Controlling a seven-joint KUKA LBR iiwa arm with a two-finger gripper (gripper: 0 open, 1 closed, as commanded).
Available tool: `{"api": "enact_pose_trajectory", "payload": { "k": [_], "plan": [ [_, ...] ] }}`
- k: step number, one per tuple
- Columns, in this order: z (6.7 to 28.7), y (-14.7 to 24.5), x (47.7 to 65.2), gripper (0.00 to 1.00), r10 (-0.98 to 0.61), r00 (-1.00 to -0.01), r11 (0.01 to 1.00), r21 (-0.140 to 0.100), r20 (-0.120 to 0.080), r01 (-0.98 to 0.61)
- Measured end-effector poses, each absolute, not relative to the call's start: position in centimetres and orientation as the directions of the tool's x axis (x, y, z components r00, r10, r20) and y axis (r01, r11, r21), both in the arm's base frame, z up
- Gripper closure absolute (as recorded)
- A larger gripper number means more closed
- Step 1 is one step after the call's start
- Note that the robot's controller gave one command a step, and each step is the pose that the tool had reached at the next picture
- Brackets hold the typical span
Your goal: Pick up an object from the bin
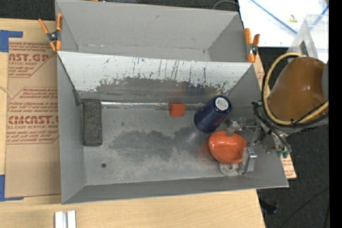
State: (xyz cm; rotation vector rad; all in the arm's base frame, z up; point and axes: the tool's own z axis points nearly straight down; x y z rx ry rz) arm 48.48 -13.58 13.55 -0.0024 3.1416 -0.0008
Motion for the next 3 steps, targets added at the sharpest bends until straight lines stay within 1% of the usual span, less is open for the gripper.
{"api": "enact_pose_trajectory", "payload": {
  "k": [1,2,3],
  "plan": [
    [13.6,-13.6,48.5,0.00,-0.002,-1.000,1.000,0.000,0.000,-0.002],
    [10.4,-13.4,51.9,0.00,-0.289,-0.957,0.957,-0.002,-0.003,-0.289],
    [10.8,-12.2,51.9,0.00,-0.243,-0.970,0.970,0.002,0.001,-0.243]
  ]
}}
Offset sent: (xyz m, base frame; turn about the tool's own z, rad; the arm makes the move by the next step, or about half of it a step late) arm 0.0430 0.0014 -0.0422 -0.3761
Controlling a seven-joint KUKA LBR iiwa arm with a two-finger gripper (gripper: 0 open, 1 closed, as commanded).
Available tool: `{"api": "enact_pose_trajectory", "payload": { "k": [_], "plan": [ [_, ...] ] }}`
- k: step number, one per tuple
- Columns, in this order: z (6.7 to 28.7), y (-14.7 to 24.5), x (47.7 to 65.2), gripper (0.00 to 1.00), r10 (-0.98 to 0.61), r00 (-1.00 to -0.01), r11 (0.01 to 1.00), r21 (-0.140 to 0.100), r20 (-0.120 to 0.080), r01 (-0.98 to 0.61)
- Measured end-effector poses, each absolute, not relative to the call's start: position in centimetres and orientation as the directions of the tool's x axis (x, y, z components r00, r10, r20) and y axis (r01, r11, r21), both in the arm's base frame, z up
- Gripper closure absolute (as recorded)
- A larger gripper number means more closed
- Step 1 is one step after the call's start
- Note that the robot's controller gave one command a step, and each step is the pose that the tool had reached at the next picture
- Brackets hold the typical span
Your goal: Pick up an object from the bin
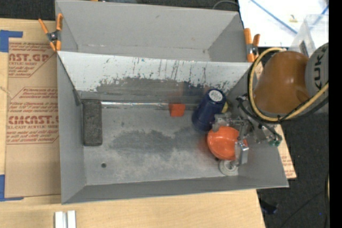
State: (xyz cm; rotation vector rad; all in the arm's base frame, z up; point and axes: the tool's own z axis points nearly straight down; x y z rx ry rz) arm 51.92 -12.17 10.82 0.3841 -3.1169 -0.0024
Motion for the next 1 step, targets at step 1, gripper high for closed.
{"api": "enact_pose_trajectory", "payload": {
  "k": [1],
  "plan": [
    [10.31,-11.49,52.29,0.00,-0.054,-0.999,0.999,-0.001,-0.004,-0.054]
  ]
}}
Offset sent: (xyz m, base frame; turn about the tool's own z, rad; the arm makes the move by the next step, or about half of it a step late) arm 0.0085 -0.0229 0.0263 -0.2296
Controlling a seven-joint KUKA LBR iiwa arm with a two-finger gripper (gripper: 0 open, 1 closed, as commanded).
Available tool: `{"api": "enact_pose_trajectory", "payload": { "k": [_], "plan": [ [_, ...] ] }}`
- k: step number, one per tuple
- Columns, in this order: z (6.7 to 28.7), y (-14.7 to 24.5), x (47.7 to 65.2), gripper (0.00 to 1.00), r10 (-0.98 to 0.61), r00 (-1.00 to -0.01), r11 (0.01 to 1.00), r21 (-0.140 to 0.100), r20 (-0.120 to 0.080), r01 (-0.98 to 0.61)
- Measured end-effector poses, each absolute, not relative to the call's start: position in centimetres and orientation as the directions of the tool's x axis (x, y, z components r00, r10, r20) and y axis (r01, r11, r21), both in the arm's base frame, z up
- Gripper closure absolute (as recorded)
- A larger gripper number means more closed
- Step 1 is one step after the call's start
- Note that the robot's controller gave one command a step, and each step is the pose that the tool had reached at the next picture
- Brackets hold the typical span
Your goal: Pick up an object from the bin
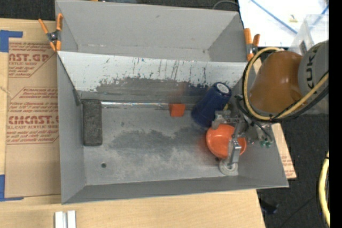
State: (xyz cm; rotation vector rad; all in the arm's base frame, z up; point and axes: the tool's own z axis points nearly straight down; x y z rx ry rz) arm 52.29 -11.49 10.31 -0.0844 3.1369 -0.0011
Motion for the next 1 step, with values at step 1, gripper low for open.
{"api": "enact_pose_trajectory", "payload": {
  "k": [1],
  "plan": [
    [10.50,-11.63,52.31,0.00,-0.014,-1.000,1.000,0.003,0.001,-0.014]
  ]
}}
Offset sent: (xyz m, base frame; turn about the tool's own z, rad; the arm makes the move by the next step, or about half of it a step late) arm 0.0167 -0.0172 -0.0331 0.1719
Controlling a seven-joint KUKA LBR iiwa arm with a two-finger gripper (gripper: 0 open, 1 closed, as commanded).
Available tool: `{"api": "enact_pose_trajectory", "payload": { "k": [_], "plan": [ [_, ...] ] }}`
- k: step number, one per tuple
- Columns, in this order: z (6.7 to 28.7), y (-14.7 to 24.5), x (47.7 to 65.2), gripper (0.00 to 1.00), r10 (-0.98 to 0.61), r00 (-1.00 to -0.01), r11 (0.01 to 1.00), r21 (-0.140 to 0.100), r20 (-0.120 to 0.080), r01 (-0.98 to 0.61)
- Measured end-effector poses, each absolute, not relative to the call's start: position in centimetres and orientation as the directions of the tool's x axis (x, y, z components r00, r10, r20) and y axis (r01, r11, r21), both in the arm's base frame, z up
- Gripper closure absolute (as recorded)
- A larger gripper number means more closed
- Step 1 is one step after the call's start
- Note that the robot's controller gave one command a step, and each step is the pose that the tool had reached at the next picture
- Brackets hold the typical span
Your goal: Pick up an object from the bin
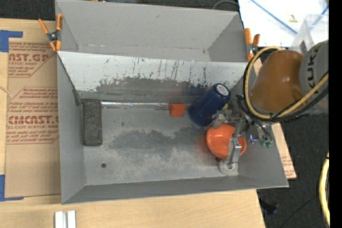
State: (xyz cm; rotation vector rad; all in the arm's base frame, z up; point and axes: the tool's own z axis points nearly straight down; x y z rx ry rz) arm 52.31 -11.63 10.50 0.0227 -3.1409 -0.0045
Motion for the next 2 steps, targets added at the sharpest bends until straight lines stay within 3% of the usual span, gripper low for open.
{"api": "enact_pose_trajectory", "payload": {
  "k": [1,2],
  "plan": [
    [6.96,-13.08,54.00,1.00,0.116,-0.993,0.993,0.004,0.000,0.116],
    [6.96,-13.08,54.00,1.00,0.116,-0.993,0.993,0.003,0.000,0.116]
  ]
}}
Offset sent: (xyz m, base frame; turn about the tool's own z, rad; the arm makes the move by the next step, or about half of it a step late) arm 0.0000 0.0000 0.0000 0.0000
